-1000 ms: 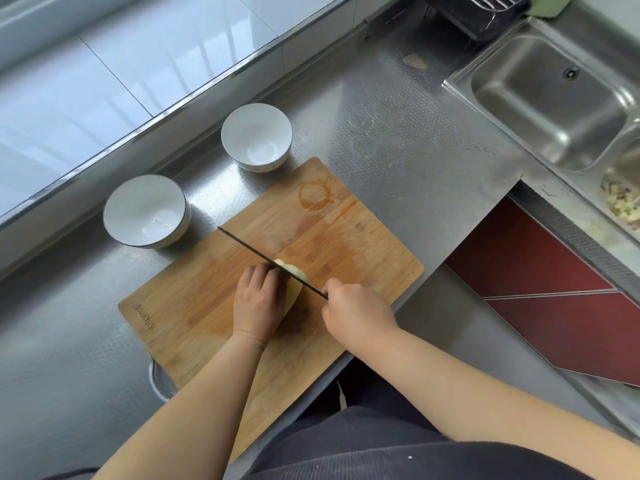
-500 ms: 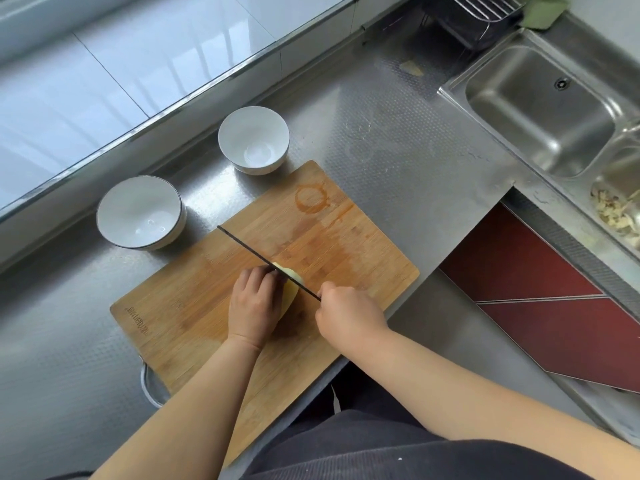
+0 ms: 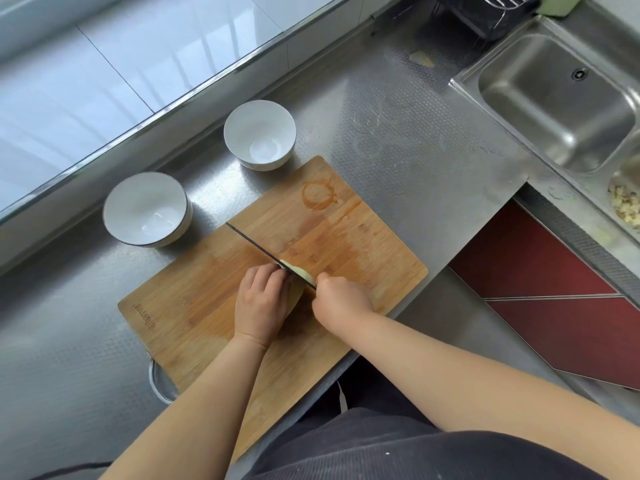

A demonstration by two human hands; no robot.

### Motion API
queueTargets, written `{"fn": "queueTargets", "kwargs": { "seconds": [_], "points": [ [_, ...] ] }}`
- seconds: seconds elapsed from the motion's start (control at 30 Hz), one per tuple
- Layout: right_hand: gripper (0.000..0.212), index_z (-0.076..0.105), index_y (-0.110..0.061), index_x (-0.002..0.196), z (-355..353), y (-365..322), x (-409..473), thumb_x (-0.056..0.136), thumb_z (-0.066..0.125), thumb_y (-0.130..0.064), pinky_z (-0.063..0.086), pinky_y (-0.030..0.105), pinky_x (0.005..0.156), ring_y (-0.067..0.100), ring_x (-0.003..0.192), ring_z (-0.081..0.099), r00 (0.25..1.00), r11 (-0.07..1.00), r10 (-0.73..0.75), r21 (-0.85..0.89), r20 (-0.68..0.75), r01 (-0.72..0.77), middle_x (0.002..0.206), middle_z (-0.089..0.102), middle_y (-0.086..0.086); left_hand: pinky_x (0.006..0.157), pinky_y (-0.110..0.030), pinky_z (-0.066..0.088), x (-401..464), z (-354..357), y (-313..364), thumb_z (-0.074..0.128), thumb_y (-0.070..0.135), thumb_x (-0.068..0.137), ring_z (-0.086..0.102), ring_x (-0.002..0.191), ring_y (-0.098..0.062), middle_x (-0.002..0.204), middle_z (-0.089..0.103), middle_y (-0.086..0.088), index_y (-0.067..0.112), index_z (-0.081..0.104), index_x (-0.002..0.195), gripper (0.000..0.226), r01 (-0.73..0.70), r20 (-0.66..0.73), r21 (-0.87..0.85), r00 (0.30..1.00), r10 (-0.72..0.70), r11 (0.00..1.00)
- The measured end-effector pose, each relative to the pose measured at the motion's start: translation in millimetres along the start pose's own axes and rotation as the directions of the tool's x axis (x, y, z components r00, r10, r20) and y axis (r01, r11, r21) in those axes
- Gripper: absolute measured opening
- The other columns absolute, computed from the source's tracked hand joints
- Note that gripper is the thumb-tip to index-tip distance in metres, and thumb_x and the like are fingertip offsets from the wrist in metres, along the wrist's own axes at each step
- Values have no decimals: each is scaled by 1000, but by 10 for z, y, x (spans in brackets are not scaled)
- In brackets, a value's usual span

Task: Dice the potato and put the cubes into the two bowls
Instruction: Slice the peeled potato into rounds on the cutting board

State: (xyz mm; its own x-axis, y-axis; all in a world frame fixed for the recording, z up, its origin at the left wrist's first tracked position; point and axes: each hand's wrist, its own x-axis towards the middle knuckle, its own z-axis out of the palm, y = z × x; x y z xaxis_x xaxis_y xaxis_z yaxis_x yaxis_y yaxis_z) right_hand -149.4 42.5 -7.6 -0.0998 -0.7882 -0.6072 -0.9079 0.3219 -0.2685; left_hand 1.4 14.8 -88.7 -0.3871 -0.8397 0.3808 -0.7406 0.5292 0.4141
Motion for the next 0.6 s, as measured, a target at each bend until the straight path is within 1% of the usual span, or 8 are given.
{"fn": "queueTargets", "kwargs": {
  "seconds": [0.17,0.27,0.33,0.4,0.47,0.53,0.6],
  "points": [
    [18,52,-7,113,44,84,100,98,45,-15,45,32,60,24,76,54,1000,1000,16,5,24,-16,100,64,11,74,-37,48,10,-12,4,56,20,95,55,84,-29,91,65,-15,1,69,89,24,-4,-11,-7,1000,4,1000],
    [17,52,-9,111,34,122,121,99,45,-18,44,31,59,25,74,56,1000,1000,-12,7,-1,12,97,65,10,73,-38,48,22,-31,19,52,21,96,55,84,-28,92,65,-14,1,68,89,27,0,10,-13,1000,0,1000],
    [18,52,-11,110,25,155,106,100,44,-24,44,30,55,25,71,58,998,999,-42,3,-51,42,90,65,8,73,-40,49,20,-49,16,51,22,96,54,84,-28,93,63,-14,2,67,91,26,3,25,-28,1000,-3,1000],
    [23,49,-13,109,1,214,73,100,43,-34,40,30,52,25,66,57,989,997,-74,-23,-127,71,86,66,5,74,-41,48,13,-72,29,52,24,95,52,86,-27,97,60,-13,6,62,97,21,16,7,-42,1000,-15,999],
    [27,44,-16,109,-44,290,54,99,42,-41,36,30,50,25,65,56,976,996,-93,-35,-199,88,84,66,3,79,-36,45,17,-108,87,55,27,93,48,91,-27,104,53,-11,11,54,105,20,15,-40,-36,999,-17,999],
    [33,40,-16,112,-75,364,69,97,43,-45,38,31,53,25,70,62,958,993,-117,-64,-263,104,86,68,2,85,-33,39,96,-140,191,58,32,91,46,97,-26,112,47,-8,16,51,113,29,-30,-55,-9,998,29,1000],
    [39,37,-15,118,-90,426,92,95,46,-46,41,33,57,27,80,65,948,991,-128,-83,-292,108,92,68,3,89,-35,38,266,-155,324,59,38,89,46,104,-26,117,51,-6,19,57,117,34,-79,33,33,996,78,996]
  ]
}}
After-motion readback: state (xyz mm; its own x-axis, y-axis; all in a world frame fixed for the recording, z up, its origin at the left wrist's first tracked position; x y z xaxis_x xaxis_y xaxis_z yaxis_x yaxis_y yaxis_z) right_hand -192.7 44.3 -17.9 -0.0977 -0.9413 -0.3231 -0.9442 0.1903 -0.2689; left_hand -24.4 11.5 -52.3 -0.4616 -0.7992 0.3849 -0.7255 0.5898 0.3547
